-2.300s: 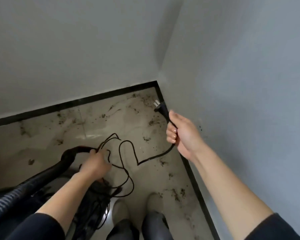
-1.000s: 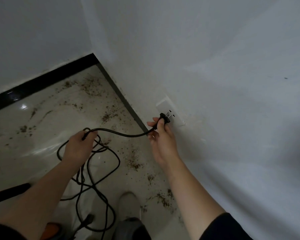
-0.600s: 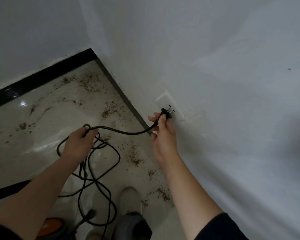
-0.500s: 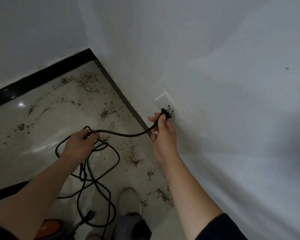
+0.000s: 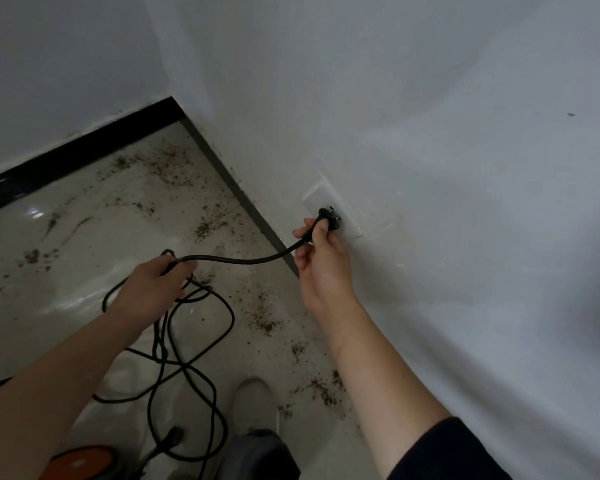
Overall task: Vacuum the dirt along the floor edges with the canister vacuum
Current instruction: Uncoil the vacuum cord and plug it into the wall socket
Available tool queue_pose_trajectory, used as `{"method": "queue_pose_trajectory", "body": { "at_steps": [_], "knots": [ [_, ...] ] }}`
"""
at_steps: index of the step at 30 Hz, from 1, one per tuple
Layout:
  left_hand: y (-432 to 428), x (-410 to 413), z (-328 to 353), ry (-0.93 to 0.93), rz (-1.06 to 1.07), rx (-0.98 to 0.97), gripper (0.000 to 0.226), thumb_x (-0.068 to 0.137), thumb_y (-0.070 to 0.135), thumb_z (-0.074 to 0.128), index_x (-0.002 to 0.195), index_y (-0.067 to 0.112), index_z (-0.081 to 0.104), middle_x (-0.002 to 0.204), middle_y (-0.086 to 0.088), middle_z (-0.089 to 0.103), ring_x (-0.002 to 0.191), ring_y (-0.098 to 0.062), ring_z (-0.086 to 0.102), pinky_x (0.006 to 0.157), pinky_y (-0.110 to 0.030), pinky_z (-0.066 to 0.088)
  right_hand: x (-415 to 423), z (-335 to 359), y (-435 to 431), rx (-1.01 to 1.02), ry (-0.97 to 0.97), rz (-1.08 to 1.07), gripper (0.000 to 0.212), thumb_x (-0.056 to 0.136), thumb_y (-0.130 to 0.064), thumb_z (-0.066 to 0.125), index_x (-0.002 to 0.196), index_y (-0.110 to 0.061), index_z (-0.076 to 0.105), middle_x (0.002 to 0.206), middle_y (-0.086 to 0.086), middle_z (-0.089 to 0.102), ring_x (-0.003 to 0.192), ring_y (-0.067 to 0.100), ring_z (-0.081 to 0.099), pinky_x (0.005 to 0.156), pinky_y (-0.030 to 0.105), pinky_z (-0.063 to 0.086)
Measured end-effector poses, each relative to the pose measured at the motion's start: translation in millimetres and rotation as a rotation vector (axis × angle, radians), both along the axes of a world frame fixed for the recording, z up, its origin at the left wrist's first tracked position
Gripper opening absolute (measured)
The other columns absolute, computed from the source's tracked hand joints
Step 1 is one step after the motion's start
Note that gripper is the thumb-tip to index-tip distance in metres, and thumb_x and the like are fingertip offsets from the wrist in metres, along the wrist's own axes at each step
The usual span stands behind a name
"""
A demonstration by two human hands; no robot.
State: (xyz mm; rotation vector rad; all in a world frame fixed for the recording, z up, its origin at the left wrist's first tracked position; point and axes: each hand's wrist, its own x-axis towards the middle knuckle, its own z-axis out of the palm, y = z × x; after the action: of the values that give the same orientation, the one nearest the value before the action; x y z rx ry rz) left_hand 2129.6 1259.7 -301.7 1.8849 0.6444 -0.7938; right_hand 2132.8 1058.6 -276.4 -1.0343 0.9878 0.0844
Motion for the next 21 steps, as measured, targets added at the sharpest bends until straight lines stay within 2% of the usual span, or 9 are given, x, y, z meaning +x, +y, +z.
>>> {"method": "queue_pose_trajectory", "body": {
  "at_steps": [4,8,13,17,21],
  "knots": [
    [-3.2,-0.6,1.8,-0.005,-0.013,-0.004,0.034,0.098,0.033,0.055,0.108,0.001,0.063,0.1,-0.012,0.06,0.078,-0.016,0.061,0.081,-0.037,0.045,6.3,5.4,-5.1,0.025,0.054,-0.018,0.027,0.103,-0.024,0.043,0.088,-0.011,0.061,0.069,0.001,0.06,0.046,0.005,0.041,0.043,0.014,0.034],
    [-11.5,0.5,1.0,-0.021,-0.017,-0.032,0.029,0.098,0.034,0.055,0.099,0.006,0.059,0.096,-0.01,0.058,0.079,-0.017,0.061,0.08,-0.036,0.045,12.7,7.5,-11.5,0.016,0.097,0.009,0.027,0.103,-0.025,0.043,0.088,-0.011,0.06,0.069,0.001,0.061,0.044,0.003,0.043,0.044,0.015,0.034],
    [-17.2,-0.4,0.9,0.003,-0.024,-0.027,0.035,0.099,0.035,0.054,0.101,0.002,0.063,0.097,-0.015,0.062,0.082,-0.017,0.063,0.083,-0.04,0.046,12.2,12.1,-15.5,-0.011,0.116,0.083,0.026,0.103,-0.024,0.043,0.09,-0.011,0.061,0.072,0.0,0.065,0.051,0.004,0.044,0.051,0.017,0.037],
    [-17.2,-2.1,6.8,0.0,-0.026,-0.03,0.025,0.099,0.034,0.054,0.083,0.015,0.062,0.091,-0.002,0.062,0.08,-0.019,0.061,0.076,-0.034,0.044,13.0,13.5,-18.3,-0.119,0.121,0.188,0.032,0.103,-0.023,0.042,0.081,-0.013,0.062,0.08,0.0,0.069,0.06,0.003,0.046,0.059,0.02,0.035],
    [-15.0,1.2,6.8,-0.02,-0.02,-0.02,0.025,0.098,0.032,0.055,0.086,0.012,0.063,0.086,-0.004,0.06,0.078,-0.023,0.06,0.077,-0.034,0.045,15.0,16.8,-19.5,-0.128,0.137,0.191,0.031,0.103,-0.022,0.042,0.079,-0.014,0.06,0.078,0.001,0.069,0.057,0.003,0.046,0.059,0.02,0.035]
  ]
}}
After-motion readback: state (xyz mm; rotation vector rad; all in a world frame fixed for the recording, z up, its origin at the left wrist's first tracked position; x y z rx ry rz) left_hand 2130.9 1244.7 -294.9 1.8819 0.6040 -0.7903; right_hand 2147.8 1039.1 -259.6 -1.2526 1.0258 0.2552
